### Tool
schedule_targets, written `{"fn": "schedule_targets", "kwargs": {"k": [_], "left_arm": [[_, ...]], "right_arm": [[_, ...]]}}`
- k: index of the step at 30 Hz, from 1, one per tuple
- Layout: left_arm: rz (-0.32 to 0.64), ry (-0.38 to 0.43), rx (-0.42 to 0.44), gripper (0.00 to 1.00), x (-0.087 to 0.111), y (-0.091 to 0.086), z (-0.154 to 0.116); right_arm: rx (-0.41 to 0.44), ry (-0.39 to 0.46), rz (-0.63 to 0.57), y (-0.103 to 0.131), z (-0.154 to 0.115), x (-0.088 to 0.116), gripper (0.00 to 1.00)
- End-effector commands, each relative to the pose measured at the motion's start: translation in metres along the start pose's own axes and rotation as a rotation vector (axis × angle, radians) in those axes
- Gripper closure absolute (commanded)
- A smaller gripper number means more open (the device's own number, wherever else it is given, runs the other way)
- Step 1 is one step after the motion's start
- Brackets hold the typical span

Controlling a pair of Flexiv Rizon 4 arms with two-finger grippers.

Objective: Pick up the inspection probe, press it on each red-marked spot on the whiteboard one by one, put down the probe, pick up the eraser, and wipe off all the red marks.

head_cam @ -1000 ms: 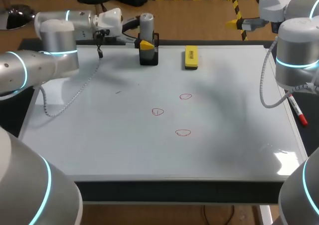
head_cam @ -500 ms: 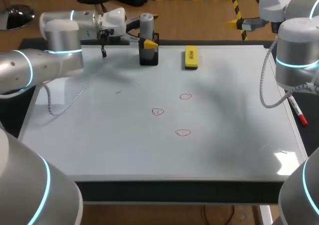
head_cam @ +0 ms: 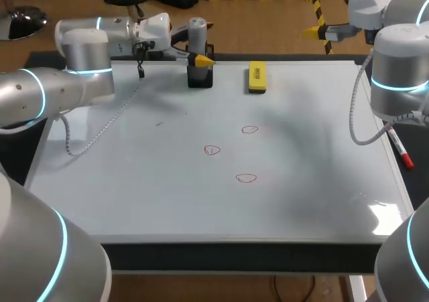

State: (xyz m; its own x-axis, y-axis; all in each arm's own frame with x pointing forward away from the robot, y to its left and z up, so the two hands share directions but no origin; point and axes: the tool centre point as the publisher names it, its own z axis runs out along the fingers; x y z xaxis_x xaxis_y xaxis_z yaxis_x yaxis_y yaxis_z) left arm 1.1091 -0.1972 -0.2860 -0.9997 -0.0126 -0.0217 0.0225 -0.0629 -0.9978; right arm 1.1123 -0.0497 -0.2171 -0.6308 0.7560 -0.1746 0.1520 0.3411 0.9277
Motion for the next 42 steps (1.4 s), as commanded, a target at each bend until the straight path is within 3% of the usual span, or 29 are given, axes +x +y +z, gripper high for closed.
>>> {"fn": "schedule_targets", "kwargs": {"k": [1, 4, 6, 11, 16, 17, 18, 42], "left_arm": [[0.001, -0.003, 0.001, 0.13, 0.0009, -0.0001, 0.0004], [0.0, -0.004, 0.0, 0.23, 0.0009, -0.0002, 0.0003], [0.0, -0.004, -0.001, 0.43, 0.0005, 0.0005, -0.0003], [-0.004, -0.006, 0.0, 0.53, 0.0009, 0.002, -0.001], [-0.009, -0.01, 0.0, 0.75, 0.0032, 0.0017, -0.0006], [-0.011, -0.014, -0.001, 0.95, 0.0031, 0.0018, -0.0008], [-0.013, -0.02, -0.001, 1.0, 0.0032, 0.0018, -0.0009], [0.021, -0.057, 0.023, 1.0, 0.0021, -0.0075, -0.0028]], "right_arm": [[0.002, 0.001, 0.0, 0.0001, 0.0005, -0.0004, 0.0], [0.002, 0.001, 0.0, 0.0001, 0.0005, -0.0004, 0.0], [0.002, 0.001, 0.0, 0.0001, 0.0005, -0.0004, 0.0], [0.002, 0.001, 0.0, 0.0001, 0.0005, -0.0004, 0.0], [0.002, 0.001, 0.0, 0.0001, 0.0005, -0.0004, 0.0], [0.002, 0.001, 0.0, 0.0001, 0.0005, -0.0004, 0.0], [0.002, 0.001, 0.0, 0.0001, 0.0005, -0.0004, 0.0], [0.002, 0.001, 0.0, 0.0001, 0.0005, -0.0004, 0.0]]}}
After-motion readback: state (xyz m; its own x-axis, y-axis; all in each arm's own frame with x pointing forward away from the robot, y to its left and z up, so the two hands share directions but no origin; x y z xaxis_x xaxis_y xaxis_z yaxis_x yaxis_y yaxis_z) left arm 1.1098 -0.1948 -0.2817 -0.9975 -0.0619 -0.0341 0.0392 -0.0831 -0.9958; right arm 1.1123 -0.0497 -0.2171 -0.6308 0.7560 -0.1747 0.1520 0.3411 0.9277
